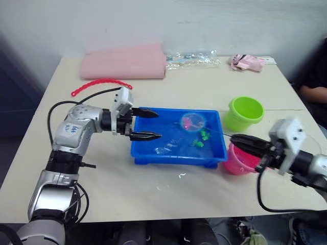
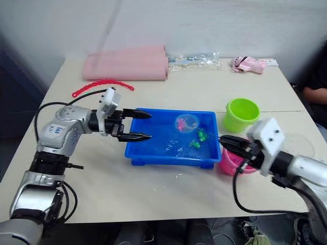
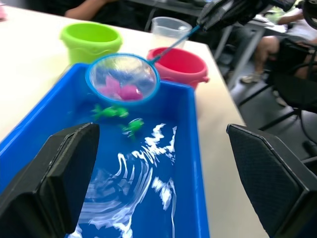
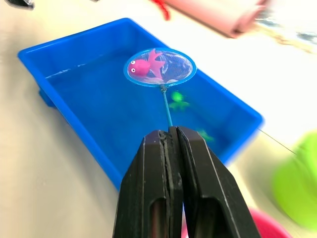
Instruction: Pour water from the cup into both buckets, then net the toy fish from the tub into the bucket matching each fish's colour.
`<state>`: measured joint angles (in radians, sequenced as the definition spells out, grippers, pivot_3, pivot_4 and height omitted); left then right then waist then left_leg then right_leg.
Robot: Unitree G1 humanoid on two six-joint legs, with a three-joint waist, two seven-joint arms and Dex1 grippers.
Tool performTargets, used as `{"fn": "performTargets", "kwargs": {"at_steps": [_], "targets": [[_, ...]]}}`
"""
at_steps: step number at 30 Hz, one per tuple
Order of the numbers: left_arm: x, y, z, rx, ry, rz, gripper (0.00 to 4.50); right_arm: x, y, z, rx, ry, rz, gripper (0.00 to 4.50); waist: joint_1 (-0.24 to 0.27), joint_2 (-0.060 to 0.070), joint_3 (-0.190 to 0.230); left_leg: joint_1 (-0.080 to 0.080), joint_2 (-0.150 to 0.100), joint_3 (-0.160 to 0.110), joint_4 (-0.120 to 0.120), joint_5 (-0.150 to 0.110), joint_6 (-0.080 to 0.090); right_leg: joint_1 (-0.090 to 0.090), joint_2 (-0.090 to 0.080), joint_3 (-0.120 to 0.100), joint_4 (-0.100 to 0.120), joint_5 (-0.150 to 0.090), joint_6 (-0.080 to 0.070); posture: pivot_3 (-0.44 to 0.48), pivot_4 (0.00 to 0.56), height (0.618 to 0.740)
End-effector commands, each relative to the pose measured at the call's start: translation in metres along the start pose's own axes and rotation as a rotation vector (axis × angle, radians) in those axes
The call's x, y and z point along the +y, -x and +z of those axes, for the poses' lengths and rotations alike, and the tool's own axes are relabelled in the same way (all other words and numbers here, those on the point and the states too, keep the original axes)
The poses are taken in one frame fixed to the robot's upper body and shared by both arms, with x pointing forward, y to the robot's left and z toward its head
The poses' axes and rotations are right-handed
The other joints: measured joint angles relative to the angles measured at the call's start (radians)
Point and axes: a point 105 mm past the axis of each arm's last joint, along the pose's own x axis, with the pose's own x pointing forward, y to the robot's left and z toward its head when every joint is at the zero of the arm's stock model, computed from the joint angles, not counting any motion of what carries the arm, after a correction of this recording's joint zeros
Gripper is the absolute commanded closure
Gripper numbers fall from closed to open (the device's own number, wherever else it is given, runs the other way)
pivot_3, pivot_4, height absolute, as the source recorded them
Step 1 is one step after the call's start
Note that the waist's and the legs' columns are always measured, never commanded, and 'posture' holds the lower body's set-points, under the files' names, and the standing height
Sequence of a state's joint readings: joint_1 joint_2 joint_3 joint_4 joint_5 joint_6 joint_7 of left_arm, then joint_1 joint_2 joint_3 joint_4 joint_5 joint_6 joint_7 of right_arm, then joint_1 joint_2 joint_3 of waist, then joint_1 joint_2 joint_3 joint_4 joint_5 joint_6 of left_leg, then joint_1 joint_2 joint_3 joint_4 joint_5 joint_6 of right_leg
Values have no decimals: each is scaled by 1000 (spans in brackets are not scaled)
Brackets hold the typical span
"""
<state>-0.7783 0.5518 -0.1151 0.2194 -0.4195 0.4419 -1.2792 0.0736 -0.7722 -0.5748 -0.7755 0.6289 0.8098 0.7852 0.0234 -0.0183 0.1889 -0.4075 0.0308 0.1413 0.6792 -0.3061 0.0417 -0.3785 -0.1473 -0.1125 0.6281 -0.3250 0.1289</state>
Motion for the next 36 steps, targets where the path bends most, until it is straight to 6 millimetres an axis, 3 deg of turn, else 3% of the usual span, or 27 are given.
{"fn": "performTargets", "kwargs": {"at_steps": [1, 13, 16, 21, 25, 31, 36], "targets": [[-2, -14, 6, -3, -48, -88, 31, -1, 27, 10, -2, 56, -101, 4500, 1, 0, 0, 0, 0, 0, 0, 0, 0, 0, 0, 0, 0, 0, 0, 0, 150, 738], [3, -45, 5, -24, -81, -214, 31, 7, 117, -16, 174, 81, -400, 4500, 2, 0, 0, 1, 0, 0, 0, -1, 1, 1, 0, 1, -3, 0, 0, 0, 150, 738], [3, -51, 5, -32, -87, -236, 31, 9, 133, -20, 263, 190, -435, 4500, 1, 0, 0, 2, 0, 0, 0, -1, 2, 1, 0, 2, -3, 0, 0, 0, 150, 738], [6, -57, 7, -42, -95, -248, 31, 11, 135, -28, 464, 677, -337, 4500, -2, 0, 0, 2, 0, 1, 0, -2, 1, 1, 0, 3, -3, 0, 0, 0, 150, 738], [8, -58, 9, -49, -99, -250, 31, 7, 136, -35, 550, 937, -280, 4500, -2, 0, 0, 2, 0, 1, 0, -2, 1, 0, 0, 3, -3, 0, 0, 0, 150, 738], [10, -55, 11, -49, -105, -238, 31, -2, 128, -27, 593, 1403, -160, 4500, -3, 0, 0, 2, 0, 2, 1, -2, 0, 0, 0, 4, -2, 0, 0, 0, 150, 738], [12, -53, 10, -47, -106, -226, 31, -6, 124, -21, 566, 1559, -137, 4500, 0, 0, 0, 3, 0, 1, 1, -1, 0, 0, 0, 4, -2, 0, 0, 0, 150, 738]]}}
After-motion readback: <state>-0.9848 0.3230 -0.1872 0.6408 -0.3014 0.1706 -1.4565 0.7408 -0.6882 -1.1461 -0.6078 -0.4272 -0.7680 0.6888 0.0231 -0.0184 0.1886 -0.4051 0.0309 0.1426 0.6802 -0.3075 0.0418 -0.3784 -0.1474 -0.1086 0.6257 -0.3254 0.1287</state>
